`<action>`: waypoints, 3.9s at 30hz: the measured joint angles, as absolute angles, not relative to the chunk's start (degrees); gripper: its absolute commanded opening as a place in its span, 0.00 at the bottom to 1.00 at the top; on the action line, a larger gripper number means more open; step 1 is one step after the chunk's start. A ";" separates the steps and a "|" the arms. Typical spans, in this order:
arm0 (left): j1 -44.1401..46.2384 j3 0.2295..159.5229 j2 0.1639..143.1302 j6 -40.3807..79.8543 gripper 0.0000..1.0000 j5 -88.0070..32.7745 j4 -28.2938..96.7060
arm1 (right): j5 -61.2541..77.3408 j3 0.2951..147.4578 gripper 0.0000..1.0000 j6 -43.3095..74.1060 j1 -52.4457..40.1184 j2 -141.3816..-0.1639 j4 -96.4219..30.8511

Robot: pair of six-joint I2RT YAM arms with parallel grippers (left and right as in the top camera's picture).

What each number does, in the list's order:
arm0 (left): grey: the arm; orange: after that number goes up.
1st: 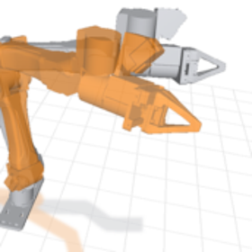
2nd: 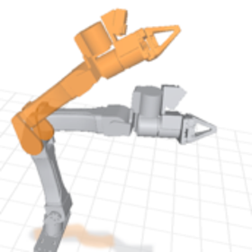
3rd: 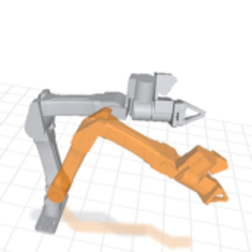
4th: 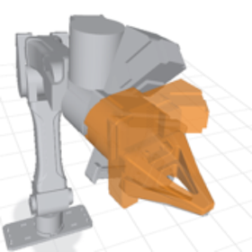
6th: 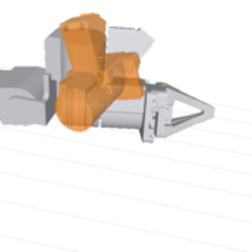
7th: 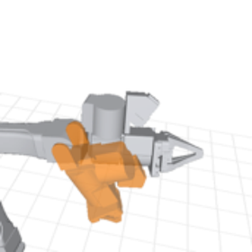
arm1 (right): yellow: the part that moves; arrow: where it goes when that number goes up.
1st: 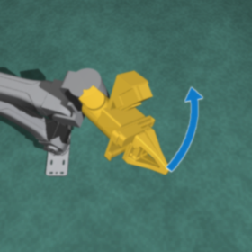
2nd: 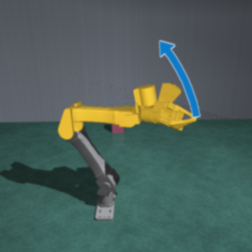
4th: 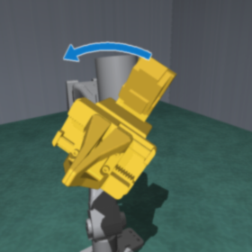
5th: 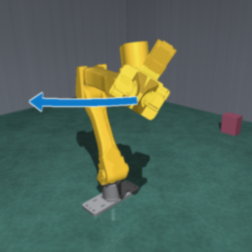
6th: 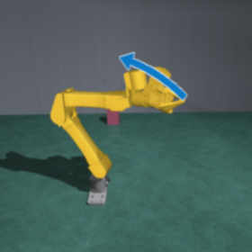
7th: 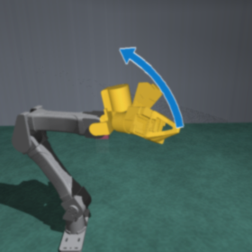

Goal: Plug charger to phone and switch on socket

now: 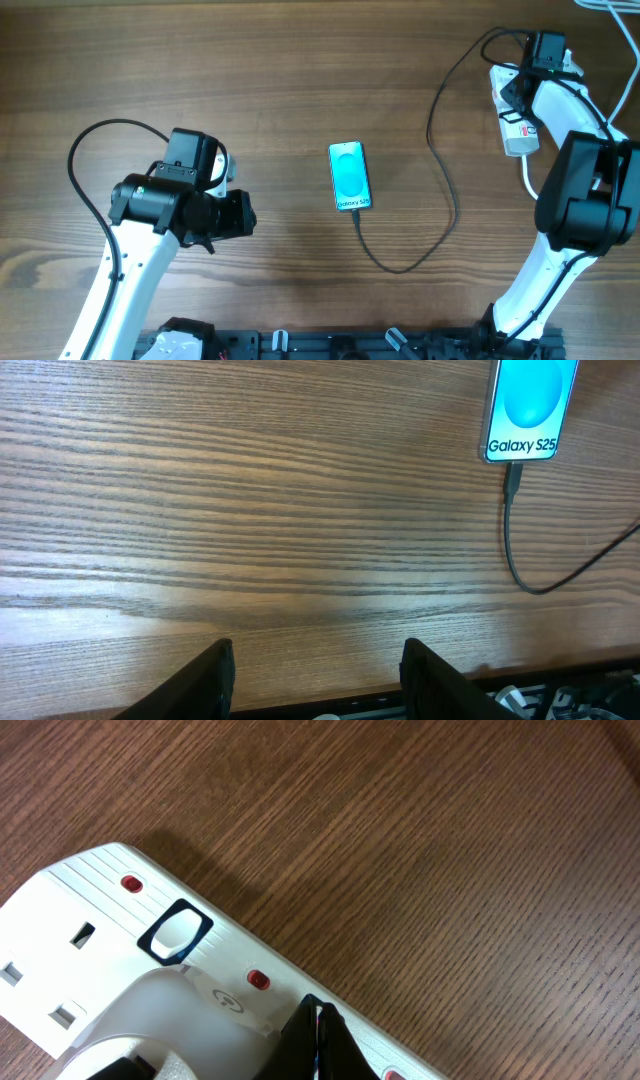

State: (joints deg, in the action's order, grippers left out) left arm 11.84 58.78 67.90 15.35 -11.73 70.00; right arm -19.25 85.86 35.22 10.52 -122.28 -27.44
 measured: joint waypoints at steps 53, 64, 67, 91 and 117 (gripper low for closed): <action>11.84 58.85 25.43 15.90 1.00 -11.14 70.67 | -21.91 85.52 0.99 42.00 5.34 -34.39 -92.18; 11.84 58.85 25.43 15.90 1.00 -11.16 71.88 | -21.91 85.52 0.99 42.02 5.34 -34.39 -92.18; 11.84 58.85 25.43 15.90 1.00 -11.14 71.90 | -21.91 85.43 0.99 42.02 5.34 -32.32 -92.16; 11.84 58.83 25.43 15.90 1.00 -11.16 72.03 | 12.67 14.33 1.00 34.17 4.25 -1.26 7.11; 11.84 58.83 25.43 15.90 1.00 -11.14 72.03 | 9.98 0.40 0.99 17.87 3.81 -0.99 0.40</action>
State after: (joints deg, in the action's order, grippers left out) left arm 11.84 58.83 25.43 15.90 -11.14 72.03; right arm 9.98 0.40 17.87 3.81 -0.99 0.40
